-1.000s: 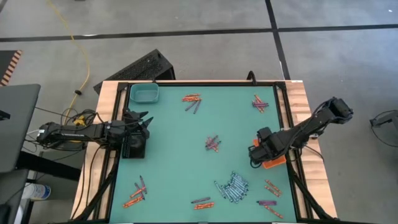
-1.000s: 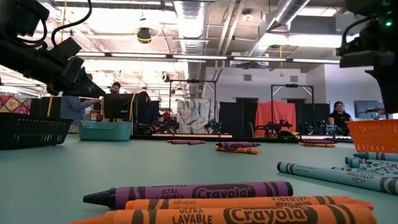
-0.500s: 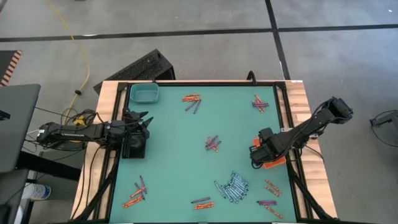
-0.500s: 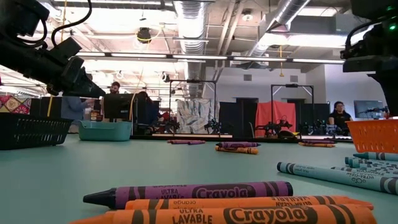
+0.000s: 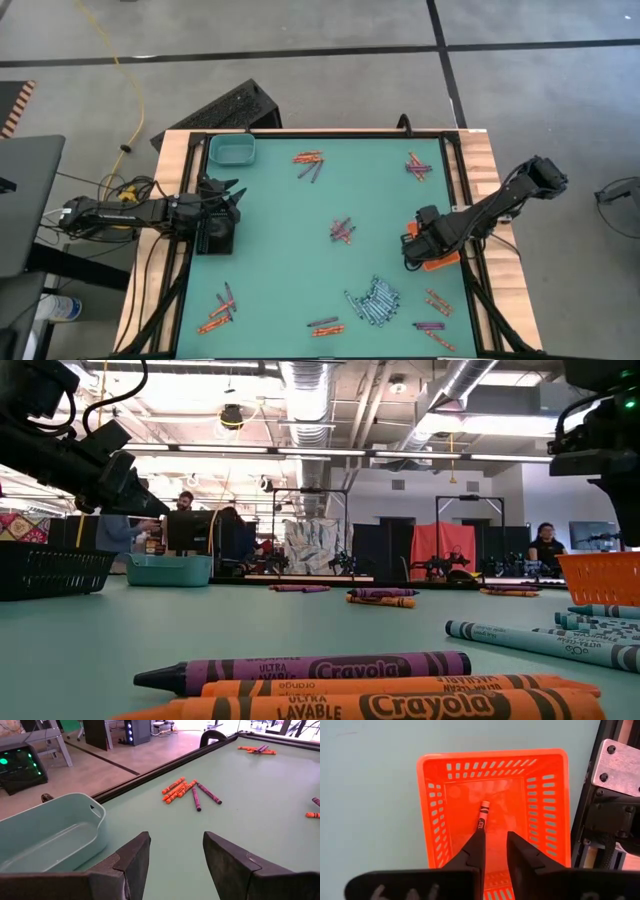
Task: Sort crayons
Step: Put the blue crayon into the green bin
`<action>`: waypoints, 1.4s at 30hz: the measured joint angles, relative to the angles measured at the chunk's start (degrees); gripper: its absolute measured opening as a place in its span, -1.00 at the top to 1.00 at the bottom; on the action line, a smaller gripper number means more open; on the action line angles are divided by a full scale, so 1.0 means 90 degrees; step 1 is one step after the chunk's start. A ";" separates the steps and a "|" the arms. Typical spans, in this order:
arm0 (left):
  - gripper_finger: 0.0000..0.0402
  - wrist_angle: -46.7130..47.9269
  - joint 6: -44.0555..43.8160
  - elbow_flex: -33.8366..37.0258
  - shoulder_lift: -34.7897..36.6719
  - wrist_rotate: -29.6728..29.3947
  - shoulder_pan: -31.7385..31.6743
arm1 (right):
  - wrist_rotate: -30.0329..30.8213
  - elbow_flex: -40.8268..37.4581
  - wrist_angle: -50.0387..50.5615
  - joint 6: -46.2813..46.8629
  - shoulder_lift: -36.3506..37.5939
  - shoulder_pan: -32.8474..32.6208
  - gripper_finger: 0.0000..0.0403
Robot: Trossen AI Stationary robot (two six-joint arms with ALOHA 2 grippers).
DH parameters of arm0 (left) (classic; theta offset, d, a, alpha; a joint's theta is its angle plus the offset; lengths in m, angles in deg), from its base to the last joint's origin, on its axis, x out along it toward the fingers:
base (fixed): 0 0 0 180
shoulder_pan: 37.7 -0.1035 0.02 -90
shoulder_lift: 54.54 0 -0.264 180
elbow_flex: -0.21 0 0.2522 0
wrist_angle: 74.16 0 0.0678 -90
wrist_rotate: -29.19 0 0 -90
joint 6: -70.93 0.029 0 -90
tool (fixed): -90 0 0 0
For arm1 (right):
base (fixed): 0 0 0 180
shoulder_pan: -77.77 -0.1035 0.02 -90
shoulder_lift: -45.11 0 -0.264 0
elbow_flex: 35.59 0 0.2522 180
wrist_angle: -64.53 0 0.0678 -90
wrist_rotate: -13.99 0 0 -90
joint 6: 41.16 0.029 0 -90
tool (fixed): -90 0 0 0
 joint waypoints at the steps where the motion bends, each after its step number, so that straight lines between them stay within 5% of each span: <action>1: 0.12 0.0000 0.0002 0.0000 0.0000 0.0000 0.0002 | 0.0000 0.0001 -0.0018 0.0000 0.0000 0.0000 0.64; 21: 0.12 0.0000 0.0002 0.0000 0.0000 0.0000 0.0000 | 0.1148 0.0752 -0.0298 -0.0616 -0.0002 -0.0001 0.64; 42: 0.12 0.0000 0.0000 0.0000 0.0000 0.0002 0.0002 | 0.1931 0.0757 -0.3664 -0.3633 -0.0005 -0.0170 0.64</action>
